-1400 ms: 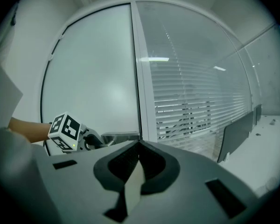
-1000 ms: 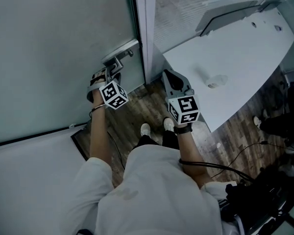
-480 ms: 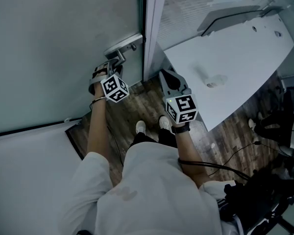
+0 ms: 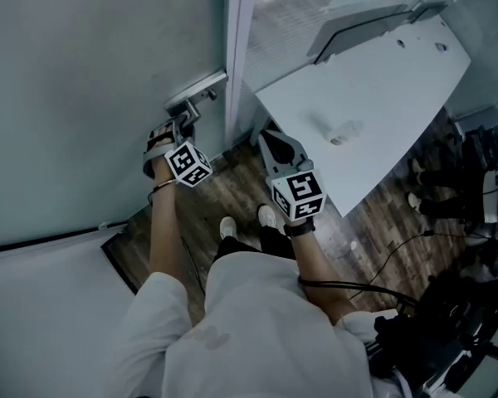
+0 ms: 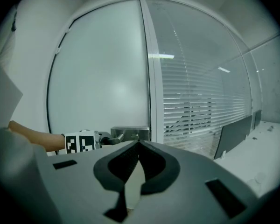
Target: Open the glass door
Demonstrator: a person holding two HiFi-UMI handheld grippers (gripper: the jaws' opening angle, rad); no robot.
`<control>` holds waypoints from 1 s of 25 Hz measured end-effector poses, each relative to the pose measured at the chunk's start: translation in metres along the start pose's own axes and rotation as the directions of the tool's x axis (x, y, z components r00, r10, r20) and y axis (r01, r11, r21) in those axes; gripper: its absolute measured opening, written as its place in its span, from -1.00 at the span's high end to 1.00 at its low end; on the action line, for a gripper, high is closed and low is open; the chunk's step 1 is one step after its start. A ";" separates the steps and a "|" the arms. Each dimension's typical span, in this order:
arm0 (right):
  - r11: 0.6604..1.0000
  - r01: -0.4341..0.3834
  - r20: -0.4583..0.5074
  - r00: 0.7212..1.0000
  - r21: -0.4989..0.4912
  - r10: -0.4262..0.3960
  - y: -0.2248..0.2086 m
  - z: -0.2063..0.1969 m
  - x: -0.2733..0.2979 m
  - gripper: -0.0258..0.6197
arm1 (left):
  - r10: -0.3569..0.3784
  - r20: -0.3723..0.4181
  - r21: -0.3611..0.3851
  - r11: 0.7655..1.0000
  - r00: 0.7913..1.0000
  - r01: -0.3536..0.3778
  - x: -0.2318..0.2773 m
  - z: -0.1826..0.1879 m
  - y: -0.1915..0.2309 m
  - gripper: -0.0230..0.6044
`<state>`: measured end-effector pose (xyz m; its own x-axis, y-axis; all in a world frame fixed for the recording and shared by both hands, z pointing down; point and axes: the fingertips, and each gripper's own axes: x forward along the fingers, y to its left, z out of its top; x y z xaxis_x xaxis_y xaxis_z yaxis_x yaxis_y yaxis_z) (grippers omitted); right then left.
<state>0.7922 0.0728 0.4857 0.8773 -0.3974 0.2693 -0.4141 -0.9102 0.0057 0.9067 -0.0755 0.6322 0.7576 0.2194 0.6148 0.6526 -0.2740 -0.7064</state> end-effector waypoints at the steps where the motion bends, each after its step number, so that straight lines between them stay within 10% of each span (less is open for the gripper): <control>1: 1.000 0.004 -0.002 1.000 -0.006 -0.004 0.001 -0.001 -0.005 0.92 | 0.023 -0.040 0.044 0.999 0.999 -0.021 -0.003 -0.002 0.000 0.52; 14: 0.989 -0.135 0.127 0.982 -0.063 0.142 0.011 0.037 -0.085 0.92 | -0.039 -0.151 0.152 0.986 0.988 0.063 -0.042 0.011 -0.044 0.56; 25: 0.972 -0.234 0.117 0.966 0.021 0.230 -0.048 -0.030 -0.226 0.92 | -0.039 -0.161 0.236 0.969 0.986 0.077 -0.101 0.029 -0.097 0.70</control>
<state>0.6061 0.2100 0.4533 0.7805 -0.6072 0.1486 -0.6028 -0.7940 -0.0780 0.7674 -0.0435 0.6286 0.7193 0.0760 0.6905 0.6938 -0.0274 -0.7197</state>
